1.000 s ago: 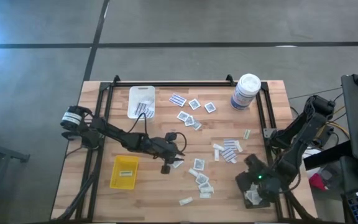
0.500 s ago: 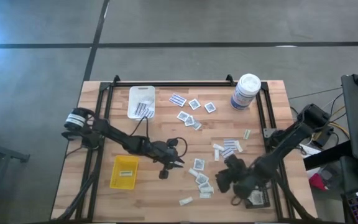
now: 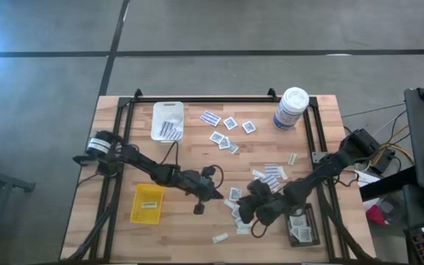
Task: Pick & Place First Aid Supplies
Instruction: Put the green bandage into the yellow bin
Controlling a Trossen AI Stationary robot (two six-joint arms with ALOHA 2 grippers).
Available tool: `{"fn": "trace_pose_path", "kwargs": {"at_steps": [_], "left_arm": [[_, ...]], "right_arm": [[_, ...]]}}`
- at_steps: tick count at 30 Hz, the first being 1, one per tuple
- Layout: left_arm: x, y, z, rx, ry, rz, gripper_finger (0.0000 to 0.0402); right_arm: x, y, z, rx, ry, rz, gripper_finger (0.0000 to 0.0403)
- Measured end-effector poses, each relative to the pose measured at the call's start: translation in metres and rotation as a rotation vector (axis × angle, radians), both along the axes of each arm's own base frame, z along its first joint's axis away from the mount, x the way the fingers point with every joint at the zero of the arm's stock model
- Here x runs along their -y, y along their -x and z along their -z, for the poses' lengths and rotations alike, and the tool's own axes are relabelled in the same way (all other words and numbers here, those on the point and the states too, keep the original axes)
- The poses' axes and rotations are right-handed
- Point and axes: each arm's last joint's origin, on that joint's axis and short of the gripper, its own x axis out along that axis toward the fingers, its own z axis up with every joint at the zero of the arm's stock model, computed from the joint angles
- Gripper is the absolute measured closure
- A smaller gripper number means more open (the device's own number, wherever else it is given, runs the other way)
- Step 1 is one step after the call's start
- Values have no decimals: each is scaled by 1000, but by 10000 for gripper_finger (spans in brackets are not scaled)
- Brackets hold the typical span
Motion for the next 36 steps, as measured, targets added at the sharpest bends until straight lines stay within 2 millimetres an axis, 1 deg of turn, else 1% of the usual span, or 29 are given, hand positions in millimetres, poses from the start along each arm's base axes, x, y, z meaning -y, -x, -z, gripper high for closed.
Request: {"fn": "trace_pose_path", "kwargs": {"at_steps": [4,8,13,16,23,28,33,36], "left_arm": [[4,-2,5,10,12,6,399],[6,-10,7,12,14,5,400],[10,-26,19,0,-4,11,401],[11,-31,27,-16,-6,10,401],[11,-30,40,-100,-11,-13,401],[8,-29,42,-128,-39,-85,401],[7,-28,43,-159,7,-129,401],[7,-28,44,-189,64,-163,401]], "right_arm": [[-1,-3,4,3,5,-9,342],[-1,-3,4,4,11,-18,358],[0,-3,4,2,30,-30,364],[1,-4,4,0,32,-28,365],[2,-4,5,-1,34,-25,365],[5,-6,5,-4,43,-20,365],[9,-8,5,-13,79,-45,365],[11,-9,5,-15,77,-41,365]]}}
